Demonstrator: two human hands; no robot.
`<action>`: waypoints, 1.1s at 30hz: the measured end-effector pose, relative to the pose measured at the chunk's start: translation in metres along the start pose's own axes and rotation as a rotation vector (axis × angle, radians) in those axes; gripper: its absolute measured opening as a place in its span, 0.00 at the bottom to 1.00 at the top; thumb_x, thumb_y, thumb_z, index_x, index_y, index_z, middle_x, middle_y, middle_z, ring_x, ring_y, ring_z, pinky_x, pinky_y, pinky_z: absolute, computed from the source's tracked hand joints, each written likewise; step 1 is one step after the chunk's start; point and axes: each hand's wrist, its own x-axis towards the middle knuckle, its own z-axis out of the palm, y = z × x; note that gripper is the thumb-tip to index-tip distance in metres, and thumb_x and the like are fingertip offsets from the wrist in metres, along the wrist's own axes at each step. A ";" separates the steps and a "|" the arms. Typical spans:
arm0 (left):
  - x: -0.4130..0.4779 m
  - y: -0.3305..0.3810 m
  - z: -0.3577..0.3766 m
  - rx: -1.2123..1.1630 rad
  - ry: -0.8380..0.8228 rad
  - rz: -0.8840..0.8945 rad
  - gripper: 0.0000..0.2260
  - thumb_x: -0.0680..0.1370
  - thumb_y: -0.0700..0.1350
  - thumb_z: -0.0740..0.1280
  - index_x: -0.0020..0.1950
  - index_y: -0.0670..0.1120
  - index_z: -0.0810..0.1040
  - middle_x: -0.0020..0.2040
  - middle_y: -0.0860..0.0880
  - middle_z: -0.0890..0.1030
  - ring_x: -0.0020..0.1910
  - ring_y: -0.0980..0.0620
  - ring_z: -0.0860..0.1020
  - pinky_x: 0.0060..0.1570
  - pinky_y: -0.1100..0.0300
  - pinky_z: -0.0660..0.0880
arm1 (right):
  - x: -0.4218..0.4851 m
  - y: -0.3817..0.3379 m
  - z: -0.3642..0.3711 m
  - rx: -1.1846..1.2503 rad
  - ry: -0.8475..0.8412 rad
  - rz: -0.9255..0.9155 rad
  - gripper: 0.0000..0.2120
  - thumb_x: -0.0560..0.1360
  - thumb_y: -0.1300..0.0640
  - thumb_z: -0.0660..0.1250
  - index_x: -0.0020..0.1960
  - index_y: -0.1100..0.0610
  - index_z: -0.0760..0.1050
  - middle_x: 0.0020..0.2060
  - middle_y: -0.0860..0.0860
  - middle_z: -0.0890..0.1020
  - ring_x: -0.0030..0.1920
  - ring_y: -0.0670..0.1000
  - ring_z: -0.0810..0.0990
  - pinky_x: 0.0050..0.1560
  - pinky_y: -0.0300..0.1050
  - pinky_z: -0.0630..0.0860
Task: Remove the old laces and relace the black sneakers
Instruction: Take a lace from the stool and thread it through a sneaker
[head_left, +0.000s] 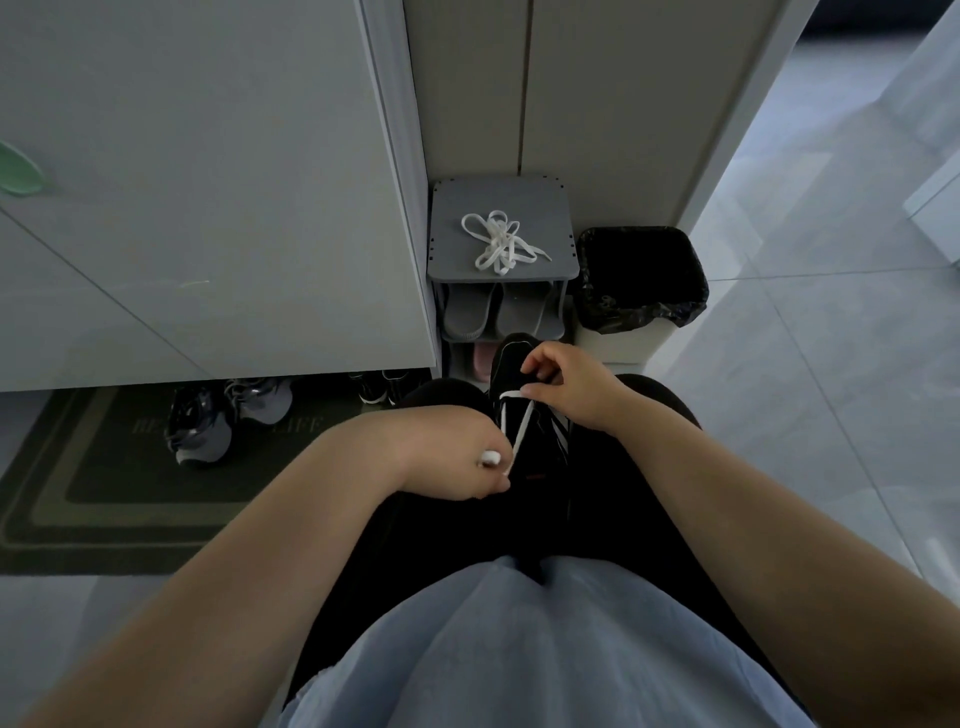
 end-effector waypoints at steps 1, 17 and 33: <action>0.000 -0.001 -0.001 -0.024 0.028 0.000 0.11 0.78 0.50 0.62 0.37 0.50 0.73 0.33 0.54 0.72 0.31 0.59 0.70 0.31 0.69 0.63 | -0.002 -0.003 0.000 -0.020 -0.020 -0.059 0.08 0.73 0.59 0.70 0.51 0.52 0.75 0.46 0.47 0.75 0.43 0.41 0.72 0.48 0.36 0.68; -0.015 -0.029 0.002 -0.640 0.444 0.020 0.08 0.77 0.48 0.65 0.38 0.56 0.74 0.33 0.58 0.79 0.33 0.62 0.76 0.36 0.71 0.69 | -0.052 -0.076 -0.082 0.493 0.030 -0.333 0.06 0.65 0.44 0.74 0.35 0.46 0.82 0.28 0.51 0.77 0.33 0.52 0.70 0.38 0.41 0.68; -0.002 0.022 -0.036 -0.585 0.458 0.229 0.09 0.80 0.45 0.59 0.40 0.49 0.74 0.27 0.61 0.72 0.27 0.64 0.69 0.31 0.73 0.65 | -0.096 -0.041 -0.062 0.180 0.086 -0.202 0.15 0.72 0.53 0.70 0.57 0.47 0.72 0.50 0.40 0.79 0.55 0.40 0.77 0.60 0.38 0.73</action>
